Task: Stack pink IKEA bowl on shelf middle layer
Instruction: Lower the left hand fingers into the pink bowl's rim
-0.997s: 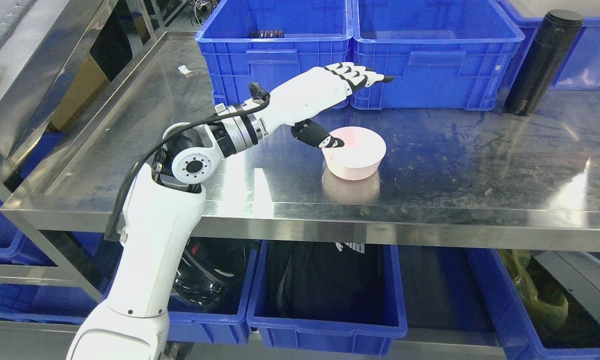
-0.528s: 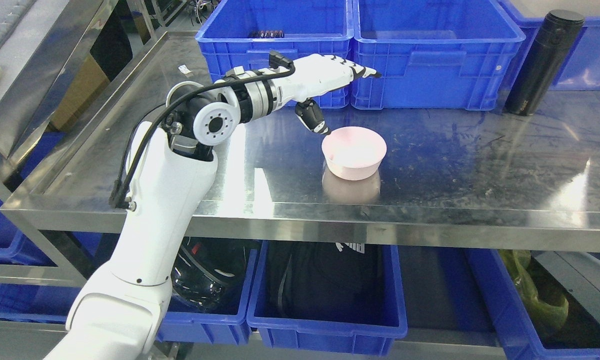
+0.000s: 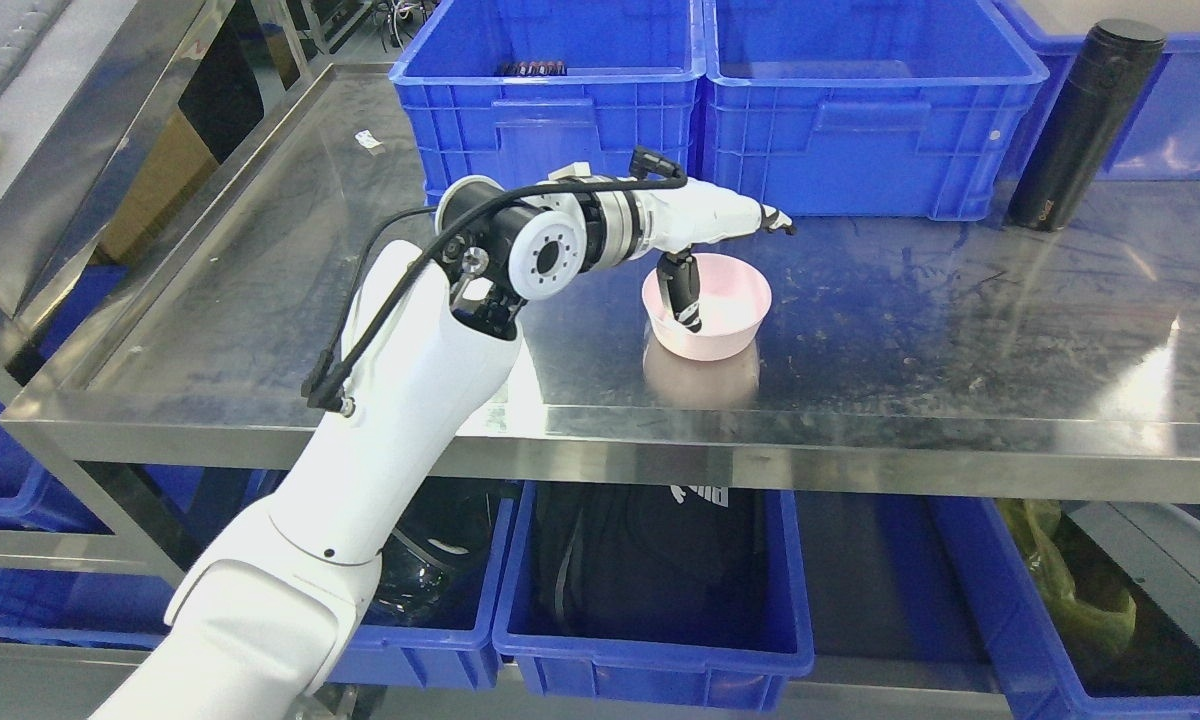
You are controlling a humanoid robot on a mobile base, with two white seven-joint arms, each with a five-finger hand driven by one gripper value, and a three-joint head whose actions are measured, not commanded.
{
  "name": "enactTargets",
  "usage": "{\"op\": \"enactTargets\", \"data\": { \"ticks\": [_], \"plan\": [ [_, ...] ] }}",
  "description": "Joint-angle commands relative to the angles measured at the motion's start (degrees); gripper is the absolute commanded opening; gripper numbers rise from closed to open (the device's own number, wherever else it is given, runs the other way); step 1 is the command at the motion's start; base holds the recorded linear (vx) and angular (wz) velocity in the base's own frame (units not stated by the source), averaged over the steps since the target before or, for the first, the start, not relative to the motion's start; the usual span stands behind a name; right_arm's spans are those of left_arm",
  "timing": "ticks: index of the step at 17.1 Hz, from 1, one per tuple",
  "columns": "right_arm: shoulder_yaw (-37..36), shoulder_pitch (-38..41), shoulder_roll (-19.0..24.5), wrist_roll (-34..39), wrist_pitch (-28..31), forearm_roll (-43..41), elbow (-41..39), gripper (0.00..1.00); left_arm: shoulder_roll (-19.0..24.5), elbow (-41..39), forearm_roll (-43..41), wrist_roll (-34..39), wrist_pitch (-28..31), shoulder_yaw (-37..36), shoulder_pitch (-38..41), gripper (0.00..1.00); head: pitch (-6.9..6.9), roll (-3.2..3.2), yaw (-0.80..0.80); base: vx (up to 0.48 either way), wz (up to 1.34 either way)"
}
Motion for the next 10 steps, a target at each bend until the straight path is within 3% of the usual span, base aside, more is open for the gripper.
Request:
{"op": "enactTargets", "data": {
  "ticks": [1, 10],
  "plan": [
    [0.18, 0.00, -1.00, 0.02, -0.04, 0.03, -1.00, 1.00, -1.88, 5.37, -1.78, -0.28, 1.00, -6.70, -0.84, 0.94, 0.00, 0.00, 0.00, 0.000, 0.00],
    [0.27, 0.00, -1.00, 0.02, -0.04, 0.03, -1.00, 1.00, 0.05, 7.05, -4.78, -0.01, 1.17, -4.86, 0.39, 0.92, 0.00, 0.00, 0.00, 0.000, 0.00]
  ]
}}
